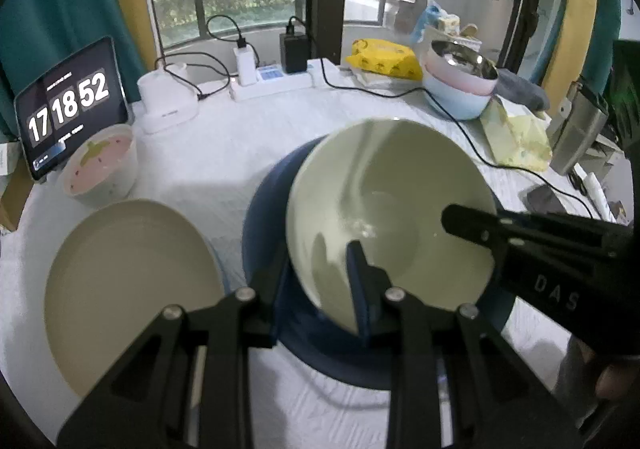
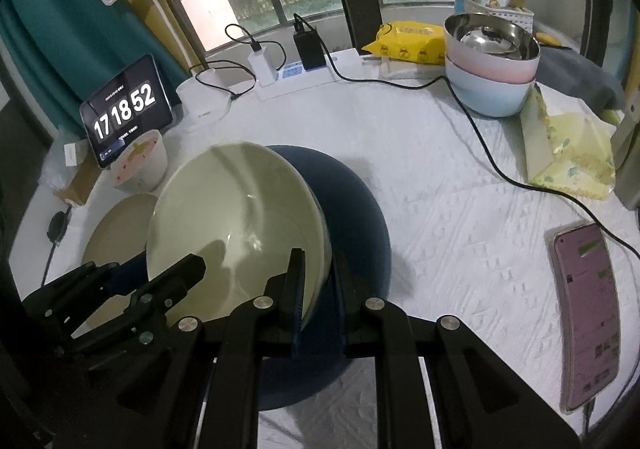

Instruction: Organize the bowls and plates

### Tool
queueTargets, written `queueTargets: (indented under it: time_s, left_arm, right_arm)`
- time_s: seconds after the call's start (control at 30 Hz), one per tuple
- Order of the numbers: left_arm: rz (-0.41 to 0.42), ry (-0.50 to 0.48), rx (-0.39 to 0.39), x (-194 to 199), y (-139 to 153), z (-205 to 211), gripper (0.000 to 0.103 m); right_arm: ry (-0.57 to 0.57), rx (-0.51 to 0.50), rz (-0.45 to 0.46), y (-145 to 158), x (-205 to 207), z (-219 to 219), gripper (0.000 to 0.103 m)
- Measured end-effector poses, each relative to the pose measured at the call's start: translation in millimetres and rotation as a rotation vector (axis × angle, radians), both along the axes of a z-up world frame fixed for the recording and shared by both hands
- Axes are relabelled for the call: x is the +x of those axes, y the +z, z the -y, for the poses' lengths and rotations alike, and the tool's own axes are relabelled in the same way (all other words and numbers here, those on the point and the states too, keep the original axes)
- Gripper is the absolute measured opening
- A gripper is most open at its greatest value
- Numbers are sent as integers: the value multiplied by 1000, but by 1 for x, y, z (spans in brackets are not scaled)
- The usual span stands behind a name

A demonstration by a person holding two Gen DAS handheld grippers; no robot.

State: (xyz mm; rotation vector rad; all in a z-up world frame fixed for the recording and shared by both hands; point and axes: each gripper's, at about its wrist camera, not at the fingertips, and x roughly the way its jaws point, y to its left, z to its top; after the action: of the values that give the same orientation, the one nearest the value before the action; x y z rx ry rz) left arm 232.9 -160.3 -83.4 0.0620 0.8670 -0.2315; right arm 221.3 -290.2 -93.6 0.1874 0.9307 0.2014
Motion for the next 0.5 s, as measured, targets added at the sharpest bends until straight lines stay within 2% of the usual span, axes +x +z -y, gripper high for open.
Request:
queueTargets:
  time_s: [0.33, 0.5]
  left_arm:
    - [13, -4, 22, 0, 1, 0, 29]
    - [17, 1, 21, -1, 2, -2, 29]
  right_arm:
    - [12, -94, -9, -2, 4, -8, 15]
    - [28, -85, -6, 0, 7, -10, 25]
